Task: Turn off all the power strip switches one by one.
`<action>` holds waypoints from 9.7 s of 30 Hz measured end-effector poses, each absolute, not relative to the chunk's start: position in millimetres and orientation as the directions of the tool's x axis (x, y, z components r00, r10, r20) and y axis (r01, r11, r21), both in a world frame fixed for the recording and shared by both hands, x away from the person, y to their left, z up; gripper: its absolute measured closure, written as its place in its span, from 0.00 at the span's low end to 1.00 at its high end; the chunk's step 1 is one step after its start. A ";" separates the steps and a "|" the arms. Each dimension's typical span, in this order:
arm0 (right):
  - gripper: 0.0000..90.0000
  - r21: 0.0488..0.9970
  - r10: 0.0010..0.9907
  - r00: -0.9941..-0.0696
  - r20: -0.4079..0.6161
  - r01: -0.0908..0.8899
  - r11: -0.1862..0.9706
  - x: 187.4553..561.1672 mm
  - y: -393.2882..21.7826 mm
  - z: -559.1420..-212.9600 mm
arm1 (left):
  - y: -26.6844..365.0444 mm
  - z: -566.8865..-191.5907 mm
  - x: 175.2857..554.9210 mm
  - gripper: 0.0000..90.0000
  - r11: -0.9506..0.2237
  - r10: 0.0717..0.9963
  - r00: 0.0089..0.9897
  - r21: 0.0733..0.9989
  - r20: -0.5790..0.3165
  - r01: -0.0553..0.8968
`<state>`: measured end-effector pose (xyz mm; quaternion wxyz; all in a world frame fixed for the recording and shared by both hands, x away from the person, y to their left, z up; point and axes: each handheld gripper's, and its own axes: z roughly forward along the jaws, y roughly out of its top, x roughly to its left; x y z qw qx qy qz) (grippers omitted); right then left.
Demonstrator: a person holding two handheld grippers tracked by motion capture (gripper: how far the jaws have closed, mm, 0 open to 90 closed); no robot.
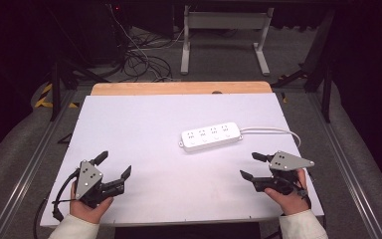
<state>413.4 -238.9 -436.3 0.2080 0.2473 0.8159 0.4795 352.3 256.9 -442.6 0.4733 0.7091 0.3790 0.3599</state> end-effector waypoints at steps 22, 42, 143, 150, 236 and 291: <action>0.40 0.870 0.584 -0.808 -0.071 0.236 0.432 422.8 -228.4 -419.0 | 256.8 -442.4 351.3 0.19 -0.280 0.886 0.430 0.940 0.175 0.194; 0.45 0.844 0.507 -0.861 -0.044 0.240 0.480 458.2 -174.7 -393.3 | 257.8 -442.3 351.3 0.19 -0.276 0.884 0.434 0.942 0.172 0.190; 1.00 0.696 0.571 -0.821 -0.014 0.402 0.595 547.5 -66.9 -454.1 | 259.7 -444.0 353.8 0.19 -0.282 0.884 0.435 0.937 0.170 0.206; 1.00 0.689 0.579 -0.816 -0.007 0.415 0.593 548.3 -66.4 -454.9 | 259.6 -444.0 353.9 0.19 -0.280 0.884 0.436 0.938 0.168 0.207; 1.00 0.724 0.640 -0.769 0.000 0.441 0.530 554.6 -103.6 -457.6 | 259.2 -444.1 353.8 0.19 -0.282 0.886 0.431 0.937 0.171 0.208; 1.00 0.788 0.701 -0.712 -0.033 0.413 0.457 552.3 -157.2 -415.3 | 259.6 -444.7 354.6 0.19 -0.281 0.889 0.426 0.936 0.170 0.214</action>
